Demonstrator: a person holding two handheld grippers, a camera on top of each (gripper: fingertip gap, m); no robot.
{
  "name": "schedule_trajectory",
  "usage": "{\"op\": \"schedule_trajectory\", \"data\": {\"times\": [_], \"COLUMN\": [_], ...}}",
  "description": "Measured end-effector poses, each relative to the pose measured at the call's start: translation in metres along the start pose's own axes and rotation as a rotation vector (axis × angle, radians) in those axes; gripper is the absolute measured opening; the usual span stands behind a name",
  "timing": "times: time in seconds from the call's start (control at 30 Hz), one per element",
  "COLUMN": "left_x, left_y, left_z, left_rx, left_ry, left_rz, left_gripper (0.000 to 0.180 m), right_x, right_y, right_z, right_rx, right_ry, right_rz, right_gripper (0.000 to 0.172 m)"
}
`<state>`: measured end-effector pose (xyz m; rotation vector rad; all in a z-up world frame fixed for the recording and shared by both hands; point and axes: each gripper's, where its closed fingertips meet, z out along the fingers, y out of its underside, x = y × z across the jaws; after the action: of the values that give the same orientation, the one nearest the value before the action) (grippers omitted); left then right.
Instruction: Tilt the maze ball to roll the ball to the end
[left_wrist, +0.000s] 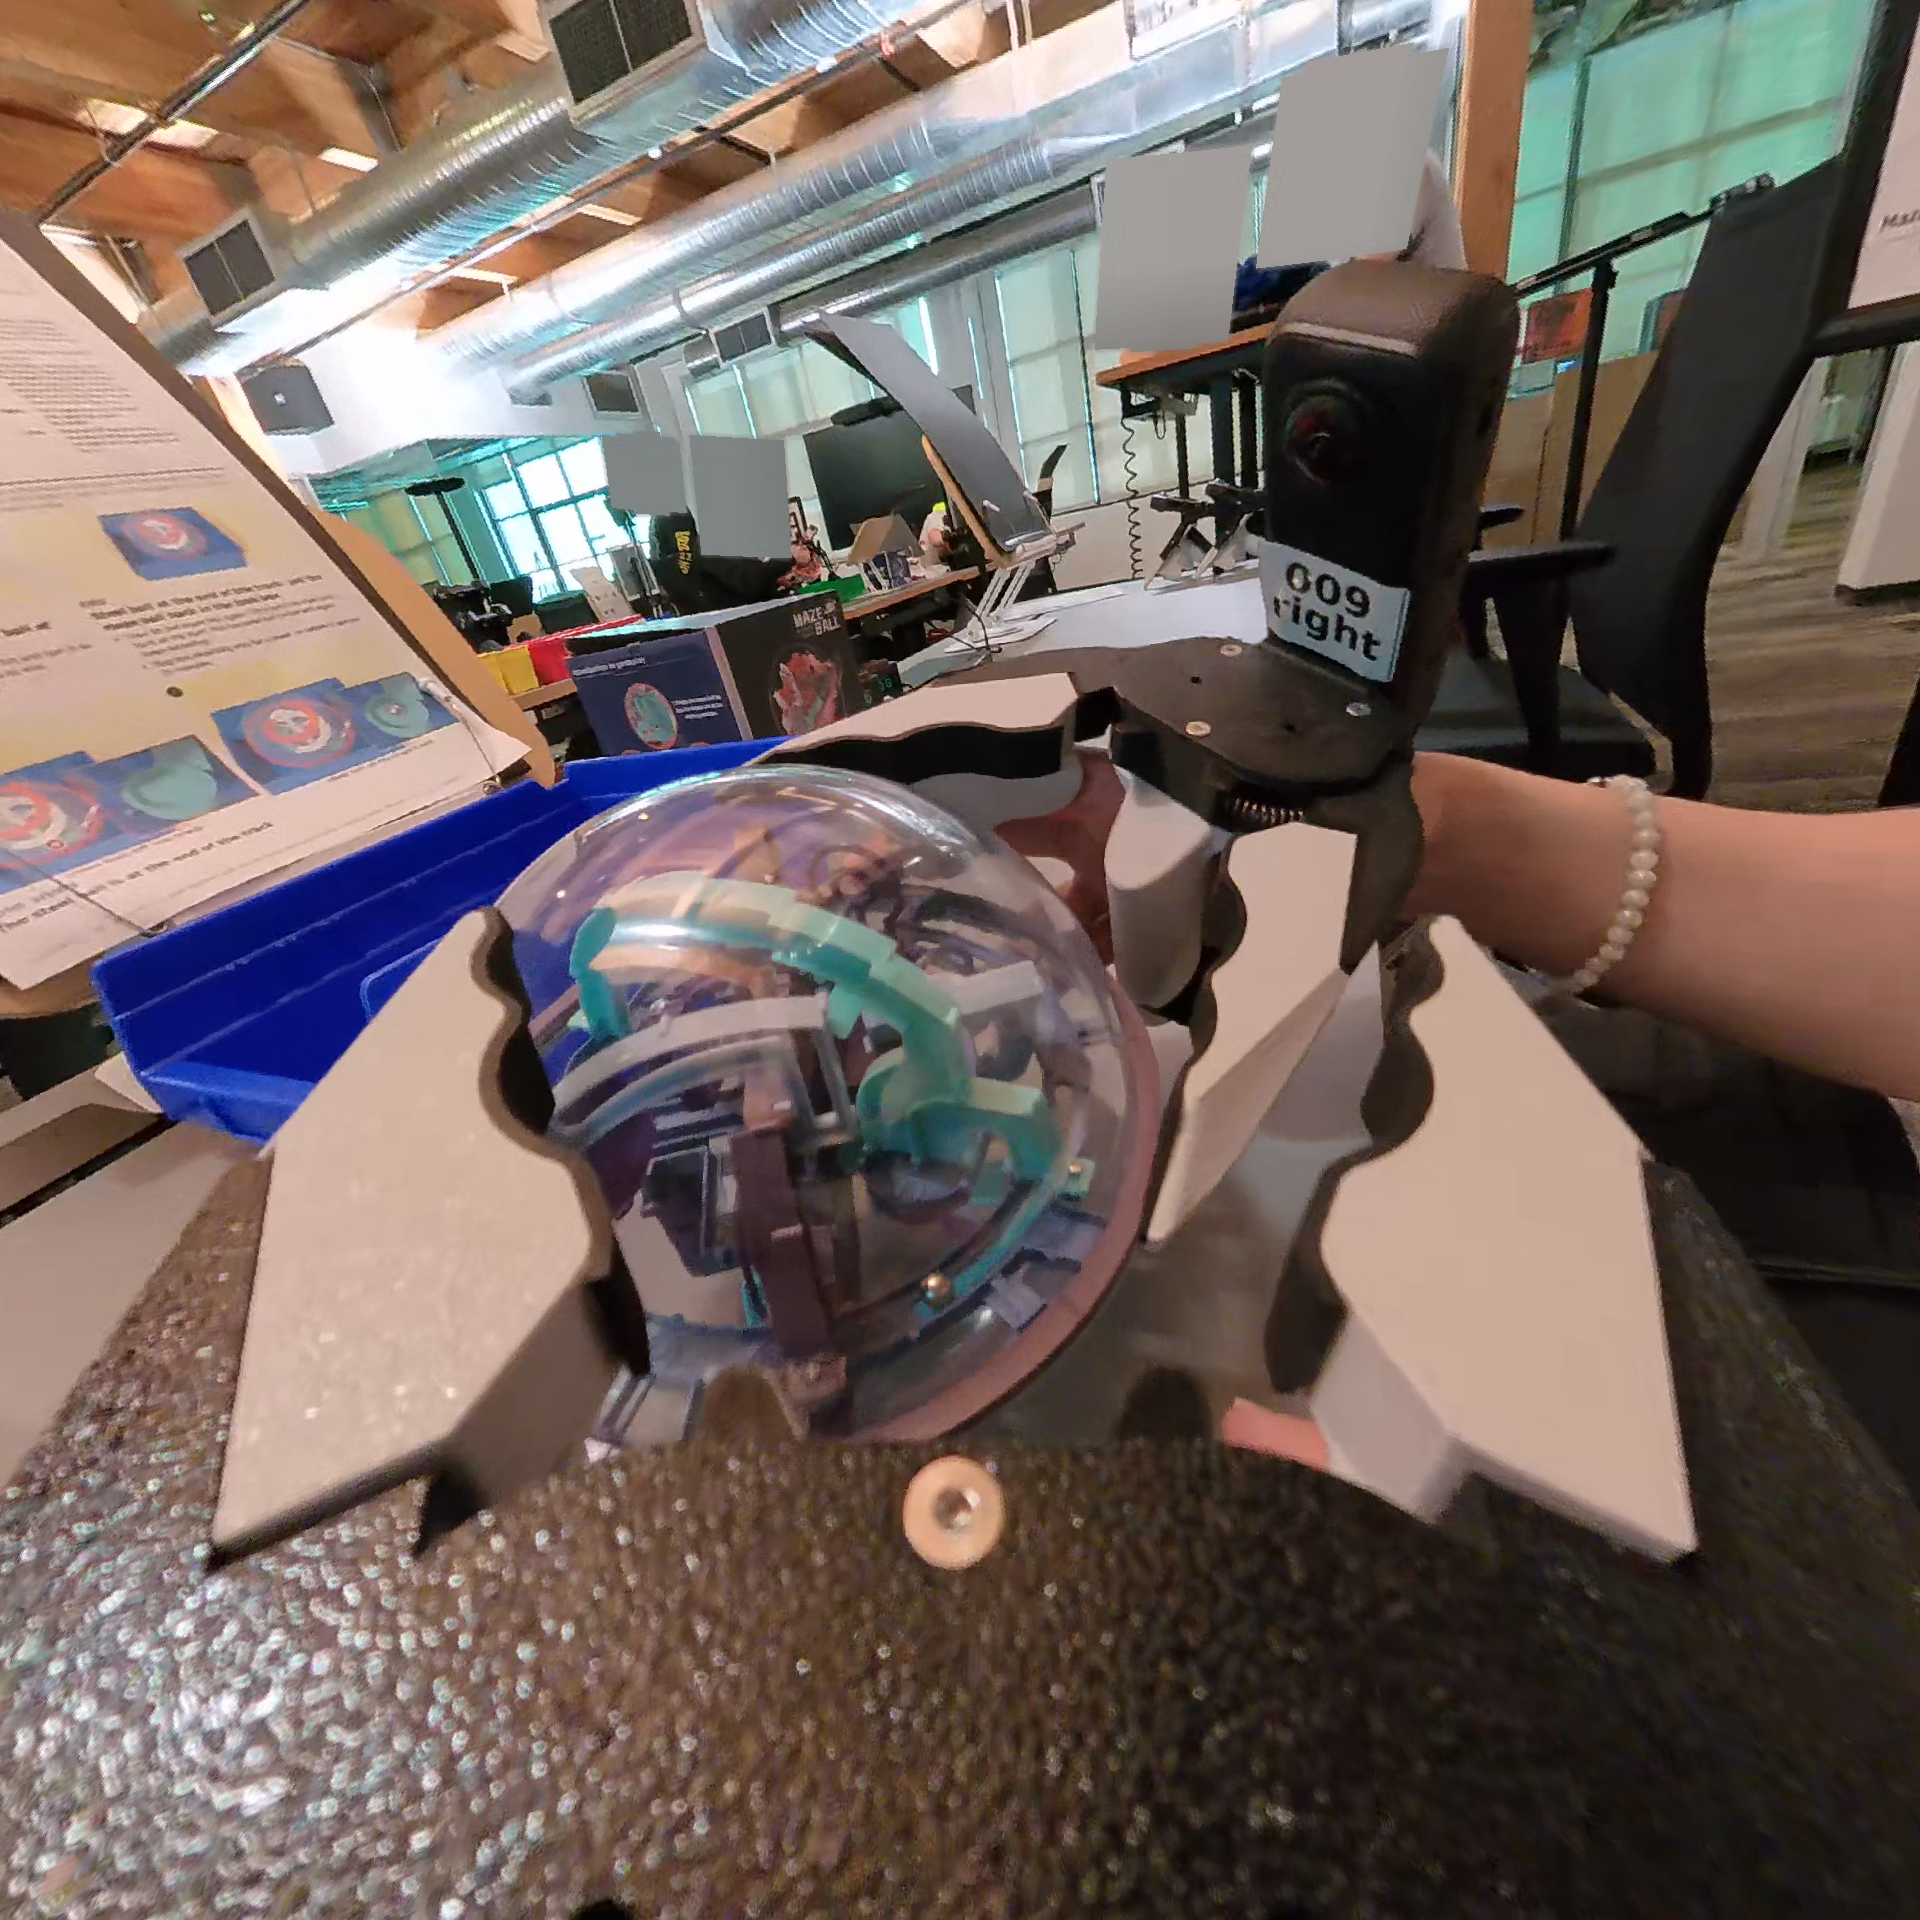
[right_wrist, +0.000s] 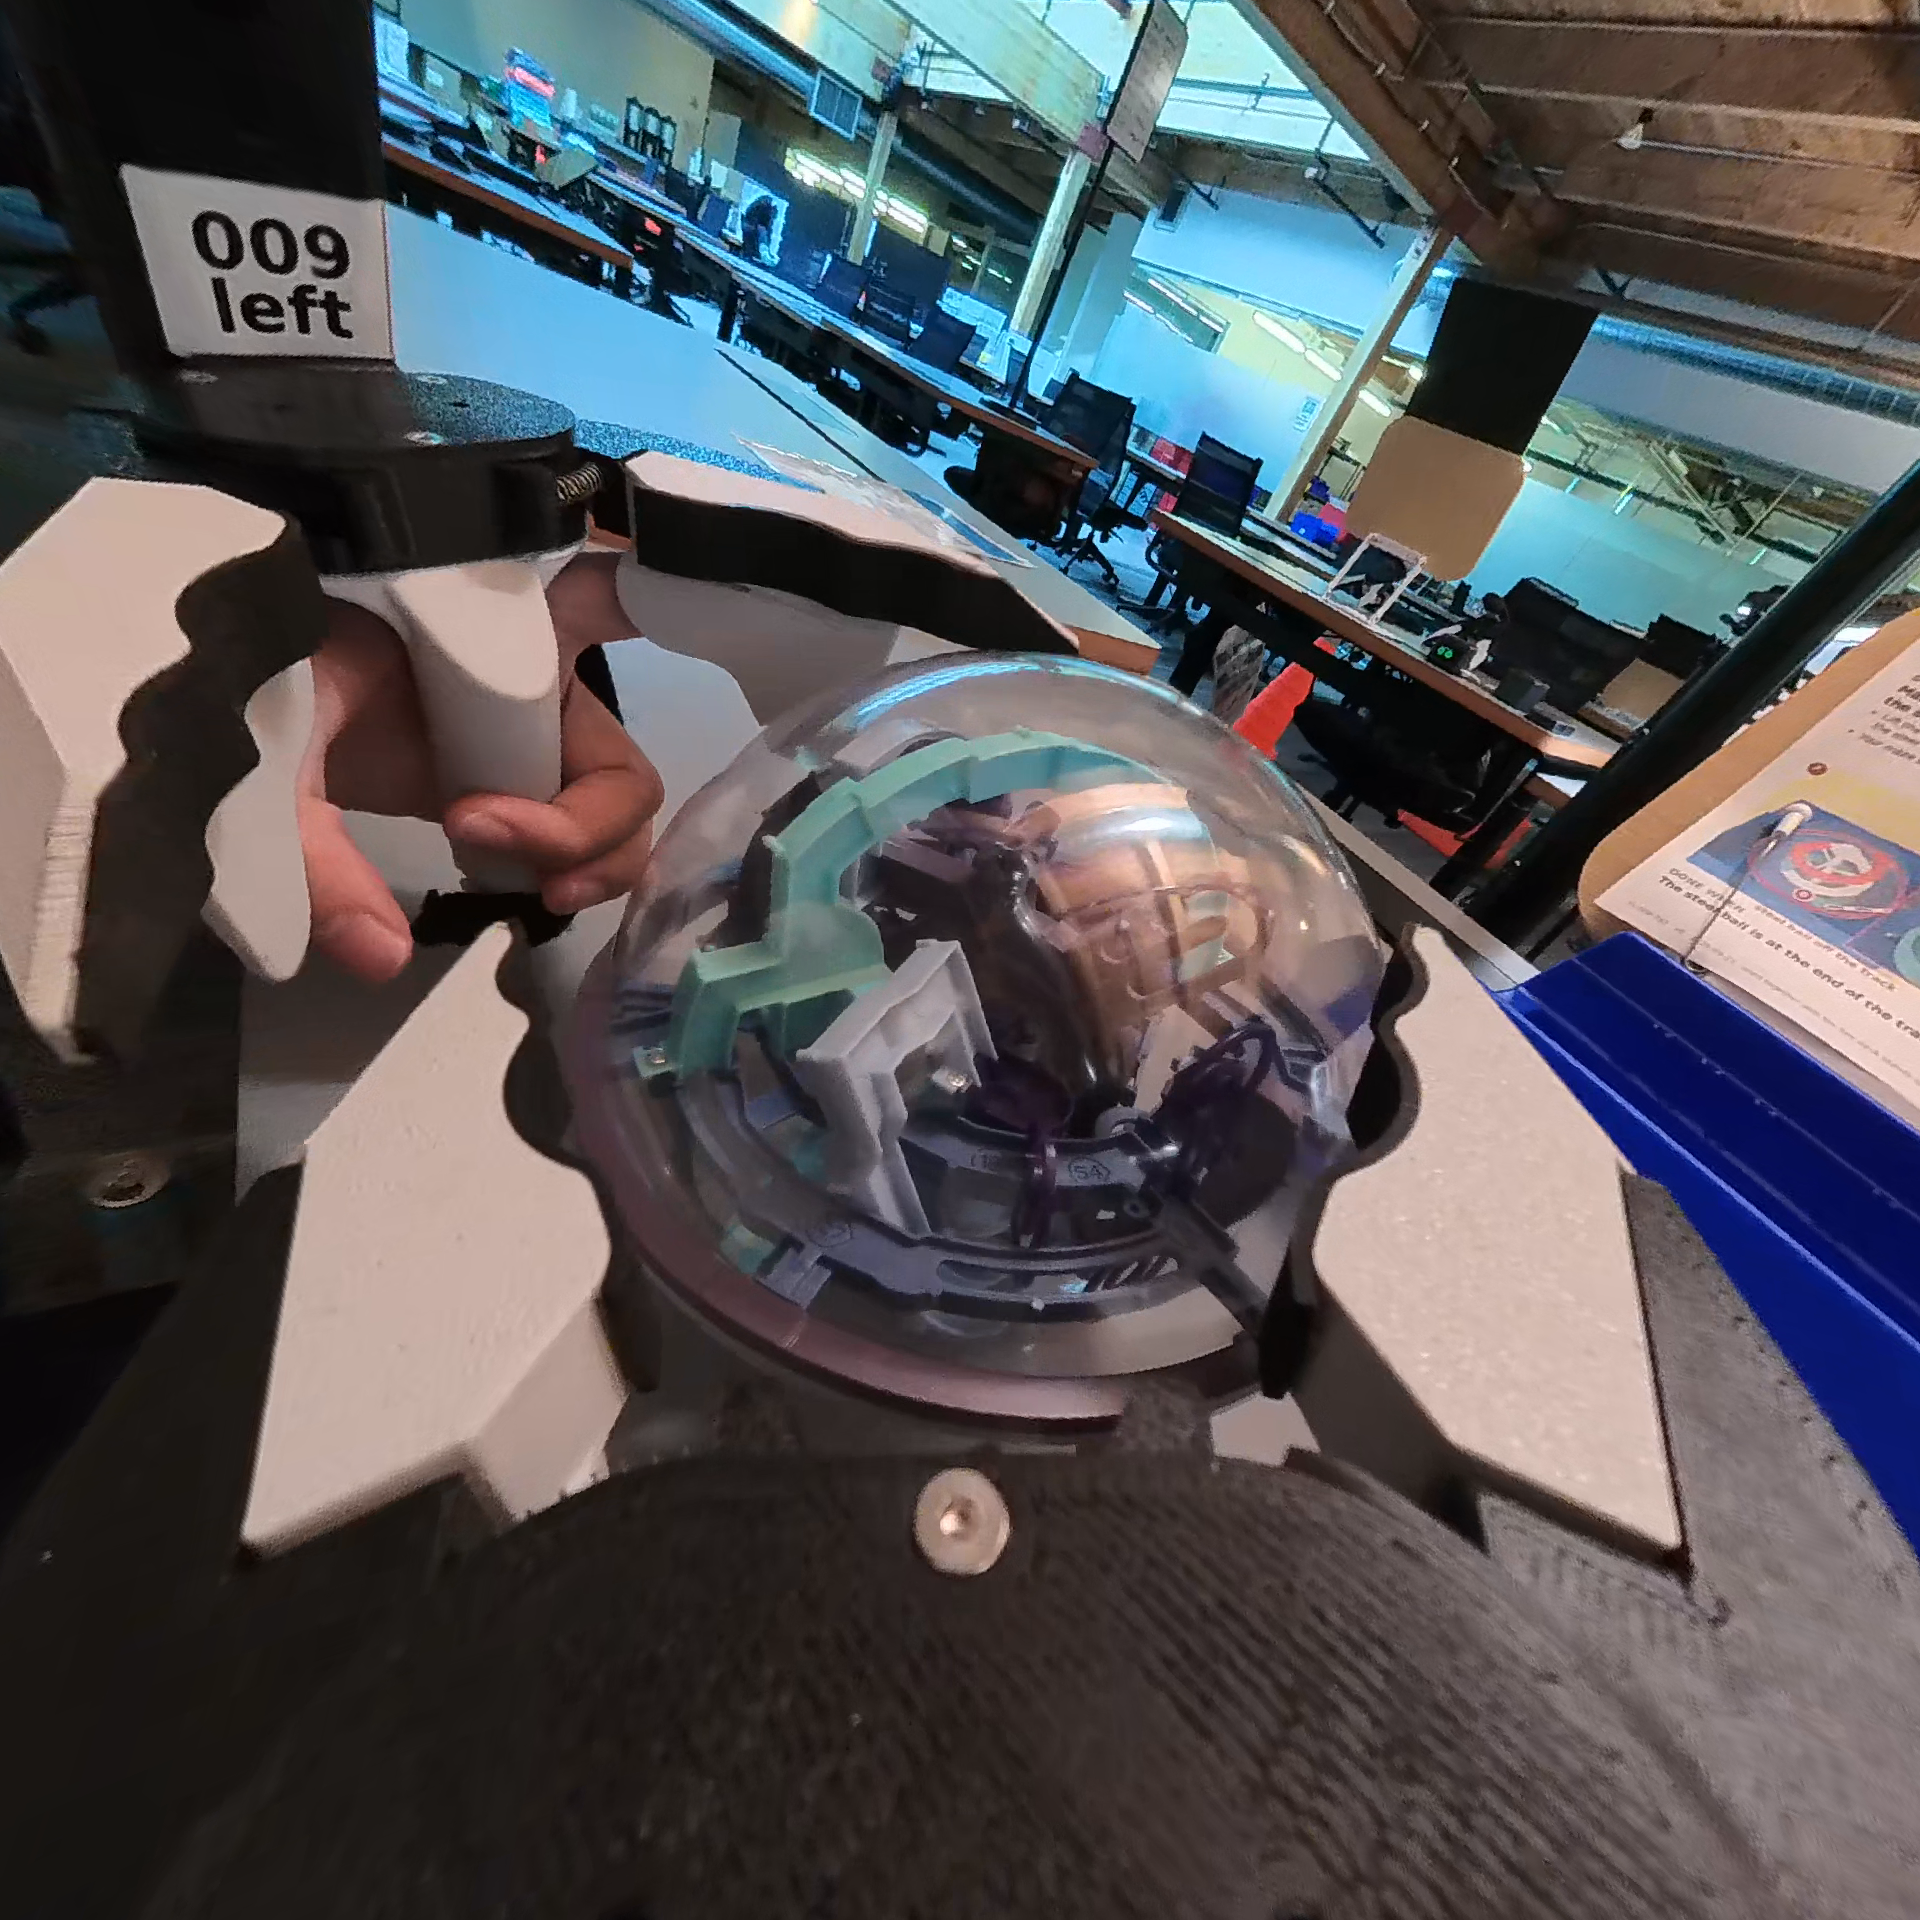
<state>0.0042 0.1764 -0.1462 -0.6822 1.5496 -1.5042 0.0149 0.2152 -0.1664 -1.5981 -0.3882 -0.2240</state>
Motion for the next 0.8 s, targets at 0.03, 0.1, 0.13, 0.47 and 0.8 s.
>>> {"op": "schedule_trajectory", "data": {"times": [0.03,0.1,0.13,0.47,0.8], "left_x": [-0.001,-0.005,-0.007,-0.026,-0.024], "left_y": [0.000,-0.002,-0.005,-0.009,0.015], "left_z": [0.000,-0.002,-0.004,-0.018,-0.019], "left_rx": [-0.002,0.004,0.016,0.060,-0.040], "left_ry": [-0.004,-0.017,-0.025,-0.089,-0.082], "left_rz": [-0.005,-0.019,-0.027,-0.065,0.026], "left_gripper": [0.155,0.156,0.157,0.157,0.156], "right_x": [0.000,0.000,-0.001,-0.011,-0.013], "right_y": [0.001,0.004,0.006,0.007,0.005], "right_z": [0.000,0.001,0.002,0.011,0.013], "right_rx": [0.001,-0.005,-0.011,-0.012,-0.014], "right_ry": [0.001,-0.006,-0.014,-0.051,-0.046], "right_rz": [0.002,0.007,0.009,0.011,-0.012], "right_gripper": [0.151,0.149,0.148,0.145,0.145]}}
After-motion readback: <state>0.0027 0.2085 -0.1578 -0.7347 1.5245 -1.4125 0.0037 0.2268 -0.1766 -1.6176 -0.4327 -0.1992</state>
